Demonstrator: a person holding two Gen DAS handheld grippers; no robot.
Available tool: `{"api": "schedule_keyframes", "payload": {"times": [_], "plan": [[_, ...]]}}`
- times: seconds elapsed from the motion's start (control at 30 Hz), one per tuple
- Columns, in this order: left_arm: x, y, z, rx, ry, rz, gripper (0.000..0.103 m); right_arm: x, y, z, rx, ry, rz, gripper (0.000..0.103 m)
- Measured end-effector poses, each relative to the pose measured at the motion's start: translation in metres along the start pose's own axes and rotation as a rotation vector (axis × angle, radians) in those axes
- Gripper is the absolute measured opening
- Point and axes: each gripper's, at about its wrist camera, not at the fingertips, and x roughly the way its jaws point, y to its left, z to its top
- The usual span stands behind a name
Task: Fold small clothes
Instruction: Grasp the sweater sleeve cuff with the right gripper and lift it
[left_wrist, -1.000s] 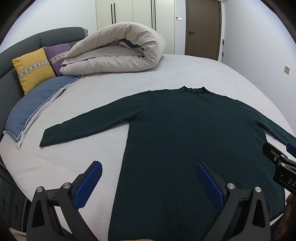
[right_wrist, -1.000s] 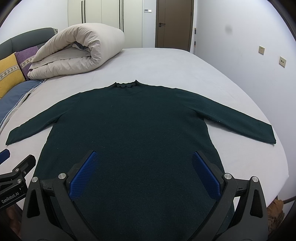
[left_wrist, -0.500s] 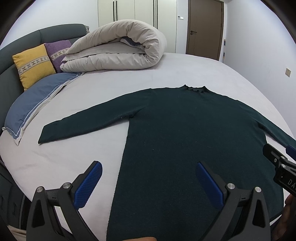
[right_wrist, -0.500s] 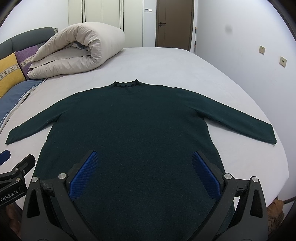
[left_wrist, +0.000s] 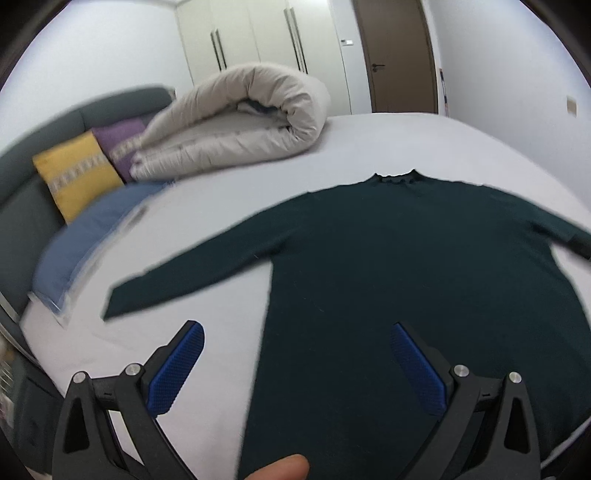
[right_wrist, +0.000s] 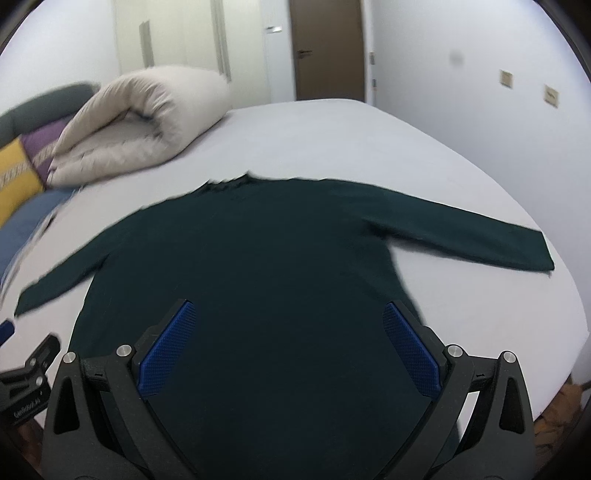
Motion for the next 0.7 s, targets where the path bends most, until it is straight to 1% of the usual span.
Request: {"api": "schedule_keyframes", "payload": {"times": [0.1,0.17,0.23,0.33,0.4,0.47,0.5,0.53,0.6,0.63,0.7], "plan": [[0.002,-0.008,0.004,0.069,-0.033,0.031,0.103,0.003,-0.062,0.007,0.137,-0.032,-0.02,0.103],[0.008,-0.015,0.006,0.108,-0.023,0.038,0.103,0.007,-0.111,0.009,0.251,-0.041,-0.039,0.103],[0.014,-0.02,0.01,0.124,-0.005,0.022,0.103,0.011,-0.163,0.008,0.373,-0.043,-0.057,0.103],[0.025,-0.025,0.018,0.124,0.026,-0.012,0.103,0.019,-0.236,0.002,0.539,-0.044,-0.066,0.095],[0.031,-0.028,0.023,0.108,0.044,-0.047,0.103,0.026,-0.276,-0.004,0.622,-0.03,-0.084,0.087],[0.038,-0.032,0.028,0.097,0.059,-0.071,0.103,0.032,-0.308,-0.012,0.702,-0.025,-0.081,0.082],[0.042,-0.035,0.03,0.09,0.061,-0.097,0.103,0.036,-0.324,-0.014,0.735,-0.022,-0.082,0.08],[0.045,-0.037,0.032,0.08,0.059,-0.13,0.103,0.038,-0.337,-0.017,0.765,-0.024,-0.082,0.08],[0.052,-0.04,0.037,0.052,0.056,-0.221,0.103,0.042,-0.357,-0.023,0.821,-0.027,-0.081,0.079],[0.055,-0.044,0.039,0.047,0.066,-0.23,0.103,0.045,-0.366,-0.026,0.85,-0.024,-0.077,0.078],[0.062,-0.054,0.043,0.066,0.11,-0.215,0.103,0.052,-0.383,-0.035,0.917,-0.02,-0.046,0.075]]}}
